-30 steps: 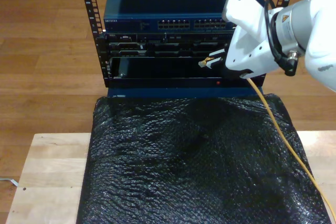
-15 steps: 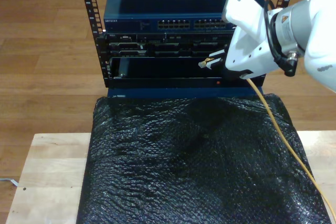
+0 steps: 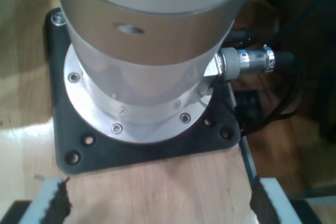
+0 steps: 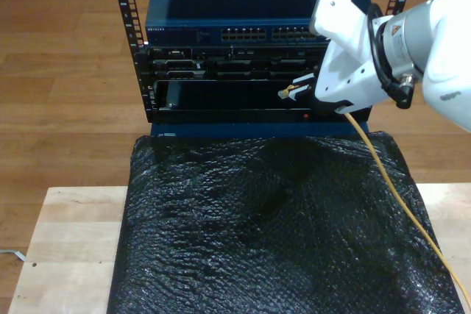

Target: Grab the cable and plug it in

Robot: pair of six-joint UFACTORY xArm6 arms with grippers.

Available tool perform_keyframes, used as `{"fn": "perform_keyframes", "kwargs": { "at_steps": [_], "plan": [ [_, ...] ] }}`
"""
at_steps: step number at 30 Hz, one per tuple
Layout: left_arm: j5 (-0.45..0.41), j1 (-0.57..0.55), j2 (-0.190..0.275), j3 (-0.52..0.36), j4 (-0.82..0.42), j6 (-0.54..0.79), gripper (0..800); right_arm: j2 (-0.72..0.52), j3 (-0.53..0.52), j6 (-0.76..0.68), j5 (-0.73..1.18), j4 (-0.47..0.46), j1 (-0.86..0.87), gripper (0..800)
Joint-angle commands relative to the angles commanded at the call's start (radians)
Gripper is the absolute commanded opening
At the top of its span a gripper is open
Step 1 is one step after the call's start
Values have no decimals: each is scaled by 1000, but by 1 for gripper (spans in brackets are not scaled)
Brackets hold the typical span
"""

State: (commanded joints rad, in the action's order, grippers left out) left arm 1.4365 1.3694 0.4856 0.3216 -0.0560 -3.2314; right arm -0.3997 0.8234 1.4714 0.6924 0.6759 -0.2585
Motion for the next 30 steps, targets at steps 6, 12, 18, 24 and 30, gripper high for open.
{"fn": "perform_keyframes", "kwargs": {
  "at_steps": [6,12,18,24,30],
  "plan": [
    [-147,100,17,-86,2,78,799,-2,0,0,0,0,5,0],
    [-212,129,21,-112,5,110,800,-2,2,0,0,0,8,0],
    [-244,130,21,-135,40,158,800,-8,2,3,-3,2,9,0],
    [-374,130,-2,-210,97,195,800,11,-9,21,-12,0,6,0],
    [-433,133,-14,-215,98,203,800,32,-23,58,-109,-26,5,0]
  ]
}}
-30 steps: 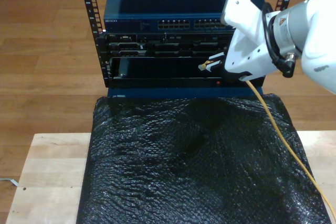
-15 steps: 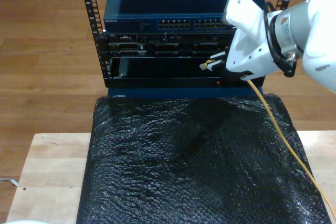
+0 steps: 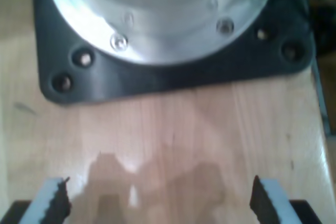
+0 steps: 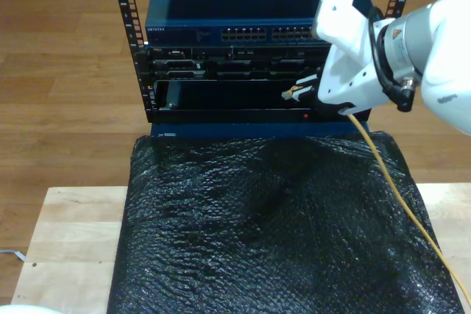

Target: Grab the cable and plug it in

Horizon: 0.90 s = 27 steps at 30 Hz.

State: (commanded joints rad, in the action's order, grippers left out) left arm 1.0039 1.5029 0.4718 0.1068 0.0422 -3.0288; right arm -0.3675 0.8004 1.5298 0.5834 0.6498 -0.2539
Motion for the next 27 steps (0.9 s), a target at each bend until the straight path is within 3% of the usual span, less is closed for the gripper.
{"fn": "perform_keyframes", "kwargs": {
  "at_steps": [7,14,27],
  "plan": [
    [2,0,2,0,0,0,800,12,-37,-6,-75,-129,-32,0],
    [2,0,0,0,0,0,800,20,-98,-6,-293,-267,-80,0],
    [2,0,0,0,0,0,800,180,-100,-3,-624,-400,-192,1]
  ]
}}
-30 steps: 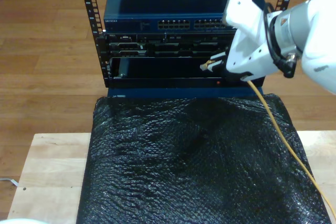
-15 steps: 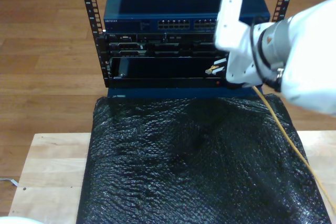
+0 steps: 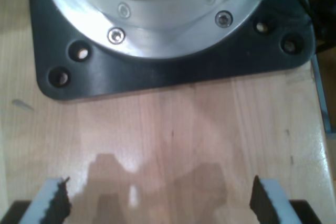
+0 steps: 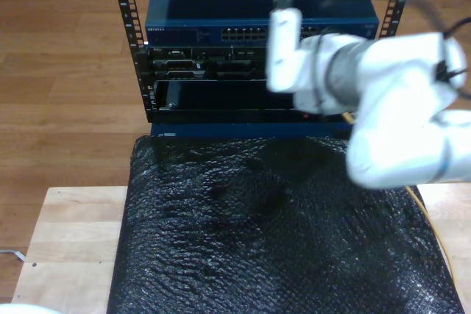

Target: Grab the cable and plug it in

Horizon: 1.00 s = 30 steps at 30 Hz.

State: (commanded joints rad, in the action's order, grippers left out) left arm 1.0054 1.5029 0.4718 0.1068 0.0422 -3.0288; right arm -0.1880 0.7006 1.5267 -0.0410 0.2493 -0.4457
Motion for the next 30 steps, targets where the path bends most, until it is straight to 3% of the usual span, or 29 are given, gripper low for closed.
{"fn": "perform_keyframes", "kwargs": {
  "at_steps": [7,14,21,30],
  "plan": [
    [0,0,0,0,0,0,800,51,-2,2,-18,-87,26,0],
    [0,0,0,0,0,0,800,64,-54,11,-210,-115,69,0],
    [0,0,0,0,0,0,800,64,-25,11,-229,-141,60,0],
    [0,0,0,0,0,0,800,64,38,11,-230,-281,66,0]
  ]
}}
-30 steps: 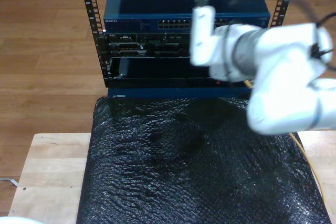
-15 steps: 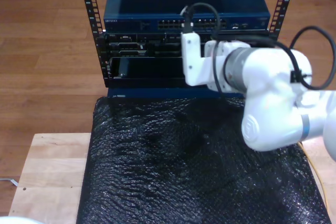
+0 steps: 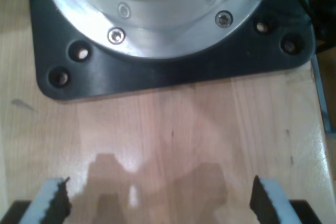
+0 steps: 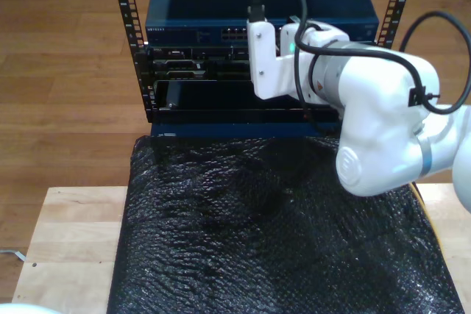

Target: Grab the cable and plug it in

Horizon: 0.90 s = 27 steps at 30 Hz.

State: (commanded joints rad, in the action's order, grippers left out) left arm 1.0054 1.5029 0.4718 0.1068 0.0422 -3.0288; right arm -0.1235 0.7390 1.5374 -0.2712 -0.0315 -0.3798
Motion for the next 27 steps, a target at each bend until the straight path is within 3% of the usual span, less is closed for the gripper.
{"fn": "perform_keyframes", "kwargs": {
  "at_steps": [3,15,22,27],
  "plan": [
    [0,0,0,0,0,0,800,-5,-9,-2,-2,-48,3,0],
    [0,0,0,0,0,0,800,3,-123,38,-210,-49,6,0],
    [0,0,0,0,0,0,800,34,-210,63,-477,-51,2,0],
    [0,0,0,0,0,0,800,40,-213,69,-509,-54,5,0]
  ]
}}
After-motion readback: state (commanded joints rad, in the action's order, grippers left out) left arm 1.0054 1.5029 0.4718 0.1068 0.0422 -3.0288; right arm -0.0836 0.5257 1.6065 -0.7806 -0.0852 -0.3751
